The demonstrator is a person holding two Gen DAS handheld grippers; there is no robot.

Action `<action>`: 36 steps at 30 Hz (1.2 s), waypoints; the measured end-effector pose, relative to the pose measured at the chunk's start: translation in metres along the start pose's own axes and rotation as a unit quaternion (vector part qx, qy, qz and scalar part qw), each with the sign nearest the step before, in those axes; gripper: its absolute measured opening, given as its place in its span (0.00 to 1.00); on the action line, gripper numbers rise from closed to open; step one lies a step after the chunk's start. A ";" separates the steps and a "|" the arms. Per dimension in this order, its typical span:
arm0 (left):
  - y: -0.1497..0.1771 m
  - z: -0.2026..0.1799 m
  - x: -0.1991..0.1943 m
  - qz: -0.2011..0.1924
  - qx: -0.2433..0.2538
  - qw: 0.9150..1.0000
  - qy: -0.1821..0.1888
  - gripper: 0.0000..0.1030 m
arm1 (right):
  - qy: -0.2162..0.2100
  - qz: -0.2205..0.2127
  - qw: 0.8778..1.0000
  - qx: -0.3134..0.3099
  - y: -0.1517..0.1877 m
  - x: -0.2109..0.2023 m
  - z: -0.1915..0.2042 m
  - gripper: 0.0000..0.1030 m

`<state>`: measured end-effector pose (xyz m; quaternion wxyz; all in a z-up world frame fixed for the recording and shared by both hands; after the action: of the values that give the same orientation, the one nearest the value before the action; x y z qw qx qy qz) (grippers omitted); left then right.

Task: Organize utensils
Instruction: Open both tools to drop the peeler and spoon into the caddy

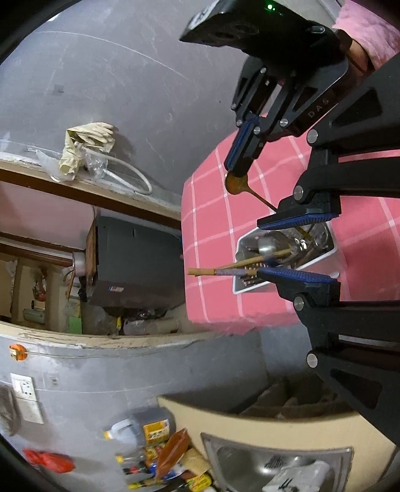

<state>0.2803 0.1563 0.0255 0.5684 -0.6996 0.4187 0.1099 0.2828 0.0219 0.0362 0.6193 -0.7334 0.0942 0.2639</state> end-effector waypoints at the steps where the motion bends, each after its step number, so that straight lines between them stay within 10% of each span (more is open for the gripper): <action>1: 0.001 0.001 0.000 -0.003 -0.005 1.000 0.006 0.23 | 0.000 0.000 1.000 0.004 0.001 -0.001 -0.001 0.03; 18: 0.025 -0.019 -0.041 -0.125 -0.005 0.992 -0.007 0.55 | 0.041 -0.051 0.995 0.070 0.011 -0.068 -0.037 0.04; 36: 0.108 -0.084 -0.076 -0.204 -0.014 0.978 -0.028 0.99 | 0.106 -0.093 0.983 0.120 0.077 -0.188 -0.096 0.79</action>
<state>0.1291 0.1164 0.0253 0.5804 -0.7751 0.2493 0.0170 0.1148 -0.1225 0.0735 0.7109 -0.6836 0.1215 0.1121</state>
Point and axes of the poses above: each gripper's, at about its wrist camera, not at the fingertips, and x roughly the way its jaws point, z to its left, y to its underside, the point moved 2 cm from there along x, roughly the way its jaws point, and after that the axes turned 10 degrees about y, right-handed, at the moved point
